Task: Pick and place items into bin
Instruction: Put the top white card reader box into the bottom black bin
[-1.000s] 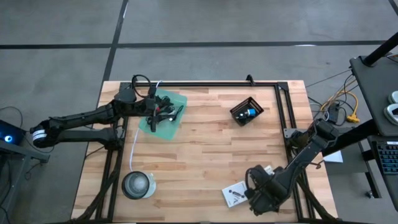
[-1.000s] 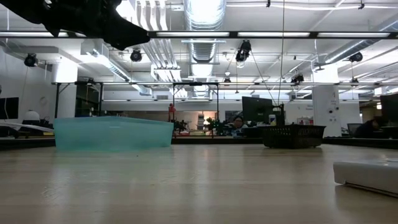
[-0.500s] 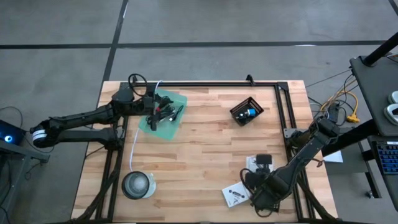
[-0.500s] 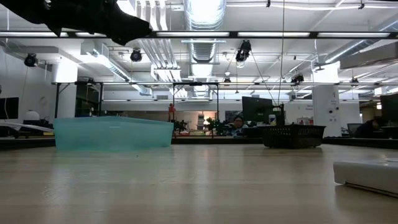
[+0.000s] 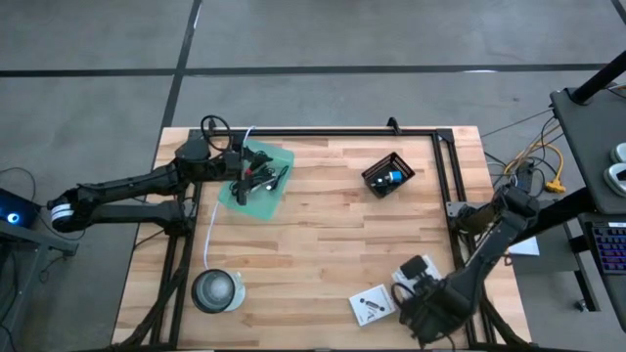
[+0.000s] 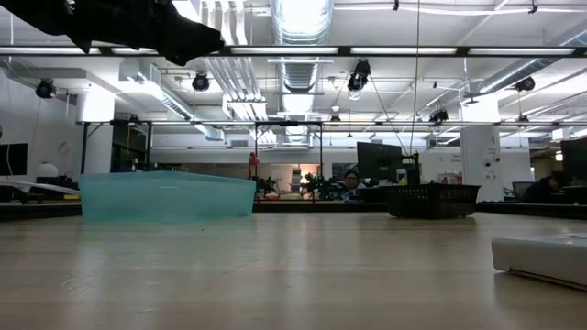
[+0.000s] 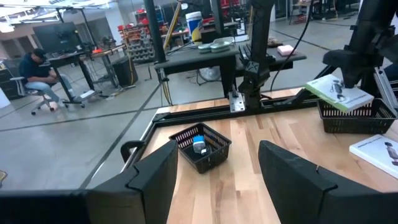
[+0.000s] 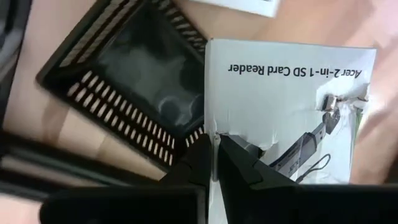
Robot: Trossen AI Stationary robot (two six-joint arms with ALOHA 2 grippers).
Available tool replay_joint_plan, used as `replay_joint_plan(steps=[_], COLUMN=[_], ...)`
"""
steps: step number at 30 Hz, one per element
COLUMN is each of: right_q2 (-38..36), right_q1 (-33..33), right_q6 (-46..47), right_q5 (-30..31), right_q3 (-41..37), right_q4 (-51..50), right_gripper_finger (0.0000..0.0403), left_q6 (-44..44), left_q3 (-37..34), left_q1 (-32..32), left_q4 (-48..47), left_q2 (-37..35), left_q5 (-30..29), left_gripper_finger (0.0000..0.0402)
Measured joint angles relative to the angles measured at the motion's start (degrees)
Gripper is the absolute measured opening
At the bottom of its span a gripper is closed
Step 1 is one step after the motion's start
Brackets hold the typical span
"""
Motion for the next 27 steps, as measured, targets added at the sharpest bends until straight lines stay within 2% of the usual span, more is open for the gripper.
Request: replay_joint_plan(steps=[6,12,21,27], right_q2=[0.0,0.0,-0.1,-0.1], right_q1=[5.8,11.7,13.2,13.5], right_q6=[-6.6,-12.8,-18.0,-21.5], right_q5=[-0.3,-0.3,-0.4,-1.2], right_q3=[-1.1,-5.4,-7.4,-7.5], right_q4=[0.0,0.1,2.3,4.6], right_gripper_finger=[0.0008,0.0008,0.0008,0.0008], left_q6=[0.0,0.0,-0.3,-0.3], left_q3=[0.0,0.0,0.0,0.0], left_q1=[0.0,0.0,0.0,0.0], left_q4=[0.3,0.4,0.4,1.3], left_q2=[0.0,0.0,0.0,0.0], left_q5=[0.0,0.0,-0.5,-3.5], left_gripper_finger=[0.0208,0.0208,0.0208,0.0208])
